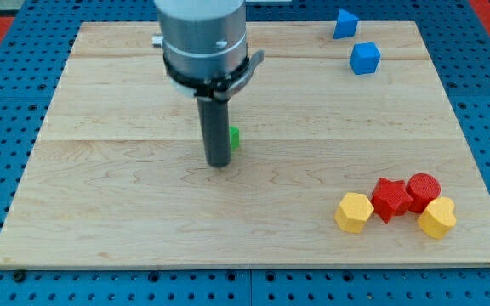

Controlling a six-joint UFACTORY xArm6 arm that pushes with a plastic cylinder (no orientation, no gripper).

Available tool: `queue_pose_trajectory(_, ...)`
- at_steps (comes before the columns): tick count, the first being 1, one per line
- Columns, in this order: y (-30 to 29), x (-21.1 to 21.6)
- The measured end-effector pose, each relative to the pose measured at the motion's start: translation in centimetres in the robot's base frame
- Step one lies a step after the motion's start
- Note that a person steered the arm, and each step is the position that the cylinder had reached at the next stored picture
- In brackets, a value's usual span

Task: Slide the blue blocks closer to the green blocks

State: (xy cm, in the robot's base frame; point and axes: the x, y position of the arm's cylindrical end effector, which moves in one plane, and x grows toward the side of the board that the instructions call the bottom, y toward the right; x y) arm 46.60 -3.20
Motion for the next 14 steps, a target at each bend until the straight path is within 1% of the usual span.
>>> queue_pose_trajectory(1,0.3,-3.6)
queue_pose_trajectory(2,7.7,-4.7)
queue_pose_trajectory(3,18.5,-7.8)
queue_pose_trajectory(4,27.4,-7.1)
queue_pose_trajectory(5,35.0,-10.8)
queue_pose_trajectory(6,29.9,-18.5)
queue_pose_trajectory(7,24.0,-20.4)
queue_pose_trajectory(8,20.0,-14.7)
queue_pose_trajectory(9,14.9,-12.4)
queue_pose_trajectory(10,16.6,-14.8)
queue_pose_trajectory(11,7.3,-13.9)
queue_pose_trajectory(12,3.7,-13.0)
queue_pose_trajectory(13,13.6,-13.0)
queue_pose_trajectory(14,25.3,-15.5)
